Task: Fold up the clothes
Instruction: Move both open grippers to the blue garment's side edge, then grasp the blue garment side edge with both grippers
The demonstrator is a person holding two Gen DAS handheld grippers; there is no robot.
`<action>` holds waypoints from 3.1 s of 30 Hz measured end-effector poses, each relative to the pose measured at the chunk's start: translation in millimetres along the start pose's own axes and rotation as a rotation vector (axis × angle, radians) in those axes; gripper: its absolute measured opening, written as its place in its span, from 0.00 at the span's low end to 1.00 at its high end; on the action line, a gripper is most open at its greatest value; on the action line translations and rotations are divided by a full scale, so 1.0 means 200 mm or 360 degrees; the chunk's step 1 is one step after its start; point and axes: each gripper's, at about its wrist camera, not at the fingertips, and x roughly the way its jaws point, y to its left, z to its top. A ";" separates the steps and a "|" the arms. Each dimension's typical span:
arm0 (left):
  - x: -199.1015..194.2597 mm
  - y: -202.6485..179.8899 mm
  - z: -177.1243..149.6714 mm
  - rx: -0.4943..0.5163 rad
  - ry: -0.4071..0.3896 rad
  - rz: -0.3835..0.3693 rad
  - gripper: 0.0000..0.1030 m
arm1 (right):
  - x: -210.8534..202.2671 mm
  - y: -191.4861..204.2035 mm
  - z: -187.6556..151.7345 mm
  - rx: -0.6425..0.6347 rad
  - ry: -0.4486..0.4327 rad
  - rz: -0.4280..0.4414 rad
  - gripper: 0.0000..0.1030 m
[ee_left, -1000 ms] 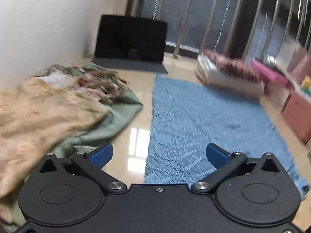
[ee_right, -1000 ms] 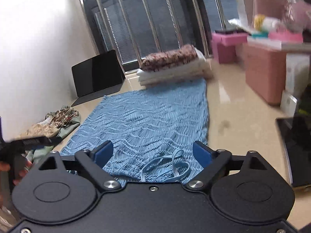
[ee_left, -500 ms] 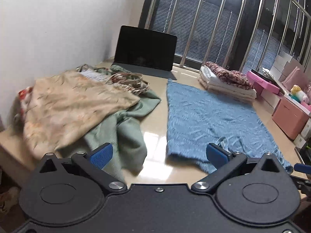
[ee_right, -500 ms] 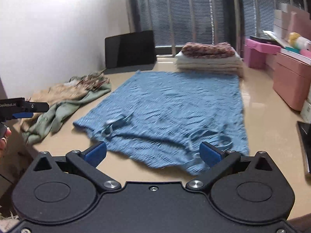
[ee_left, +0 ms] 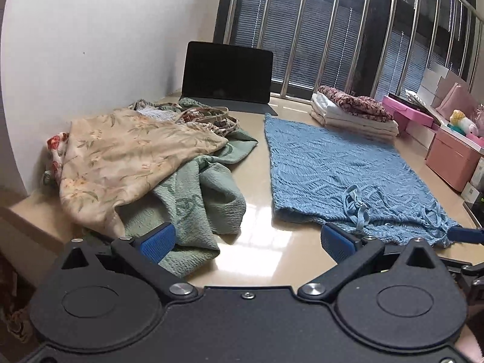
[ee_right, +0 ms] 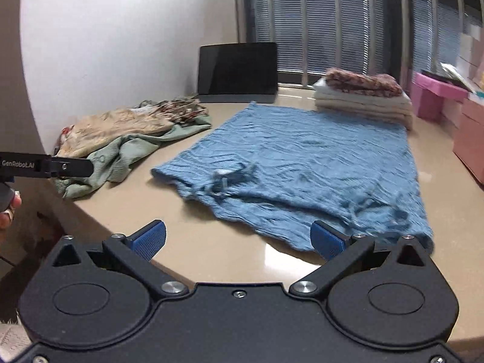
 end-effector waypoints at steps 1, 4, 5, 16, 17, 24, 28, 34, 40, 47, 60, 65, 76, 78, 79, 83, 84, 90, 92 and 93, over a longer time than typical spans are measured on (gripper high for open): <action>-0.01 0.01 0.00 0.0008 -0.0008 0.0004 1.00 | 0.01 0.03 0.01 -0.0030 -0.0002 0.0009 1.00; -0.03 0.03 0.00 0.0024 -0.0019 0.0015 1.00 | 0.07 0.12 0.05 -0.0121 0.0002 0.0047 1.00; -0.03 0.04 0.00 0.0023 -0.0021 0.0017 1.00 | 0.10 0.16 0.06 -0.0149 0.0012 0.0063 1.00; -0.01 0.15 0.19 0.0095 0.0000 0.0043 1.00 | 0.49 0.50 0.27 -0.0336 0.0091 0.0119 0.93; -0.01 0.17 0.21 0.0102 0.0005 0.0044 1.00 | 0.52 0.51 0.28 -0.0321 0.0113 0.0116 0.89; 0.12 0.27 0.37 0.0120 0.0119 0.0050 1.00 | 0.69 0.58 0.32 -0.0256 0.0221 0.0022 0.69; 0.19 0.29 0.45 0.0147 0.0157 0.0053 1.00 | 0.74 0.60 0.33 -0.0265 0.0253 -0.0055 0.48; 0.30 0.26 0.53 0.0242 0.0192 0.0044 1.00 | 0.78 0.57 0.35 -0.0165 0.0315 -0.0037 0.26; 0.45 0.19 0.60 0.0257 0.0313 -0.0071 1.00 | 0.78 0.39 0.39 0.0125 0.0383 0.0112 0.09; 0.78 0.03 0.58 0.0116 0.0612 -0.0349 0.91 | 0.69 0.21 0.40 0.0430 0.0319 0.0326 0.08; 1.36 -0.22 0.65 -0.0135 0.0859 -0.0408 0.43 | 0.49 -0.02 0.41 0.0622 0.0126 0.0525 0.08; 1.49 -0.24 0.72 -0.0206 0.0873 -0.0373 0.29 | 0.48 -0.06 0.41 0.0652 0.0093 0.0559 0.08; 1.78 -0.22 0.86 -0.0422 0.0849 -0.0313 0.19 | 0.48 -0.12 0.39 0.0696 0.0066 0.0646 0.08; 1.83 -0.22 0.89 -0.0442 0.0844 -0.0303 0.19 | 0.48 -0.14 0.39 0.0705 0.0060 0.0656 0.08; 1.85 -0.22 0.91 -0.0453 0.0839 -0.0297 0.19 | 0.48 -0.14 0.40 0.0710 0.0056 0.0660 0.08; 1.95 -0.19 0.96 -0.0500 0.0806 -0.0277 0.19 | 0.49 -0.17 0.40 0.0739 0.0048 0.0695 0.08; 1.97 -0.18 0.97 -0.0513 0.0797 -0.0274 0.19 | 0.49 -0.18 0.40 0.0739 0.0044 0.0700 0.08; 2.06 -0.17 1.03 -0.0500 0.0765 -0.0233 0.13 | 0.50 -0.19 0.42 0.0734 0.0033 0.0718 0.08; 2.08 -0.17 1.04 -0.0510 0.0757 -0.0220 0.13 | 0.51 -0.19 0.42 0.0731 0.0041 0.0722 0.08; 2.09 -0.16 1.05 -0.0525 0.0758 -0.0221 0.13 | 0.51 -0.19 0.42 0.0729 0.0045 0.0724 0.08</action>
